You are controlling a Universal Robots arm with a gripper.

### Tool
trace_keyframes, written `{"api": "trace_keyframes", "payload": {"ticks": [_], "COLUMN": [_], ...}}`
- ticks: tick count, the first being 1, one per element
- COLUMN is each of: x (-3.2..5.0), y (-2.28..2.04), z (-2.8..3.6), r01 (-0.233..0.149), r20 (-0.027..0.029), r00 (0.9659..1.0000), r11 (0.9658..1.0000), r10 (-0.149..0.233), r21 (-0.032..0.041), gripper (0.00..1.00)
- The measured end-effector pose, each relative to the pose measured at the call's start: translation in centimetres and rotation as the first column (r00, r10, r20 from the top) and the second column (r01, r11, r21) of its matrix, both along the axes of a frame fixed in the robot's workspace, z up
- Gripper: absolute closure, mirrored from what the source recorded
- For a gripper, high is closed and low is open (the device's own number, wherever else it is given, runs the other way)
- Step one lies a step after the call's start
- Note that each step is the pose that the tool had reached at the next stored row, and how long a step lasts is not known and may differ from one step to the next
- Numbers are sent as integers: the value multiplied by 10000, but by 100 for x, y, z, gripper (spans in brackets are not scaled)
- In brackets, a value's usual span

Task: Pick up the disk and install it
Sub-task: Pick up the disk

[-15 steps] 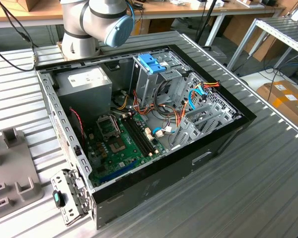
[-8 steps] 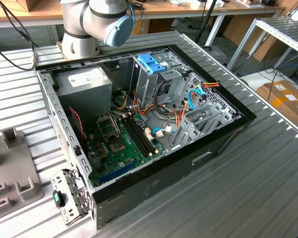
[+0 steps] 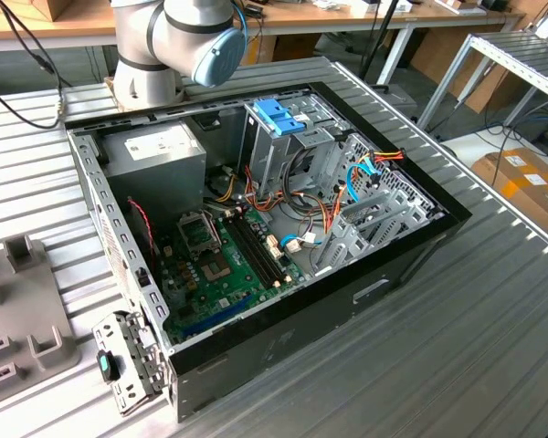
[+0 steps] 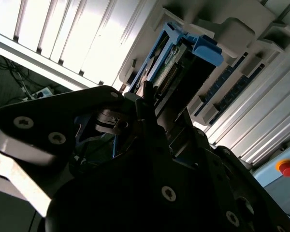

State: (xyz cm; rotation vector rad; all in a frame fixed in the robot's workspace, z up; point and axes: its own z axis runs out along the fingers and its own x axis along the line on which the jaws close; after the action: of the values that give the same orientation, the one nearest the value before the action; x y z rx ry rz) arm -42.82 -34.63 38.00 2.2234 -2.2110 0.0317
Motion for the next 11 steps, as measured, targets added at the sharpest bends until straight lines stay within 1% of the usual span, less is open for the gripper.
{"api": "trace_keyframes", "payload": {"ticks": [11], "x": [0], "y": [0], "z": [40], "r01": [0], "r20": [0], "r00": [10000], "r11": [10000], "r10": [0], "r21": [0], "gripper": [65]}}
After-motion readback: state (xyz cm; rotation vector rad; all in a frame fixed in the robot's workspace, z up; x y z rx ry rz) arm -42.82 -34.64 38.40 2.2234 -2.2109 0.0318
